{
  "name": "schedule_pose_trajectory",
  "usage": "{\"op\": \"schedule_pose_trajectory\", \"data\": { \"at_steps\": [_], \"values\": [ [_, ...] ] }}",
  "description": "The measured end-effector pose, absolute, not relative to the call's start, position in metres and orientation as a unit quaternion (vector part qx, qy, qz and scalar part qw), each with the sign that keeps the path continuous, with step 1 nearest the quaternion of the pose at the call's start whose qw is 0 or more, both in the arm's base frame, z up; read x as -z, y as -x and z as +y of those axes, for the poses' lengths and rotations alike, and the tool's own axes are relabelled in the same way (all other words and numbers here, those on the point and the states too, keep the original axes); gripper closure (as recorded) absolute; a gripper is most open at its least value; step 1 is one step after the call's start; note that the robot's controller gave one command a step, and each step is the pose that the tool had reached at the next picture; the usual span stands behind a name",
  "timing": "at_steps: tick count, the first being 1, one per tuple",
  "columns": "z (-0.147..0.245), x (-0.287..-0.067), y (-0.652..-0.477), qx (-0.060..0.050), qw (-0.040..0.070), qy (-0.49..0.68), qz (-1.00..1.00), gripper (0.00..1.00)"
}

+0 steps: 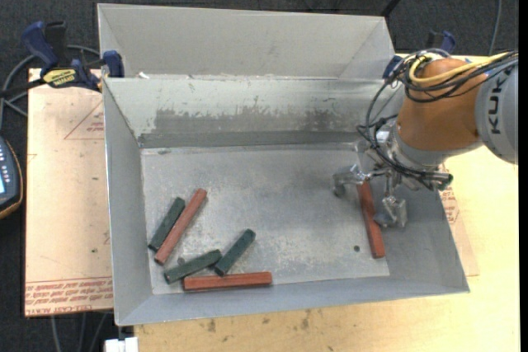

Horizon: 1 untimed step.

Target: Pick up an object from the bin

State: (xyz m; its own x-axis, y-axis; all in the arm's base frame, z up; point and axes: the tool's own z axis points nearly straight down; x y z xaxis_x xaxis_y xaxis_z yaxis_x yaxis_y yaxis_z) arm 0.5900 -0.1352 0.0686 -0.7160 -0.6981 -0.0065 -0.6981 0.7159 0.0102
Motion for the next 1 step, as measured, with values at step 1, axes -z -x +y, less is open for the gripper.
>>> {"op": "schedule_pose_trajectory", "data": {
  "at_steps": [1],
  "values": [
    [-0.1285,-0.1006,-0.5627,-0.007,0.005,0.603,0.798,0.00]
  ]
}}
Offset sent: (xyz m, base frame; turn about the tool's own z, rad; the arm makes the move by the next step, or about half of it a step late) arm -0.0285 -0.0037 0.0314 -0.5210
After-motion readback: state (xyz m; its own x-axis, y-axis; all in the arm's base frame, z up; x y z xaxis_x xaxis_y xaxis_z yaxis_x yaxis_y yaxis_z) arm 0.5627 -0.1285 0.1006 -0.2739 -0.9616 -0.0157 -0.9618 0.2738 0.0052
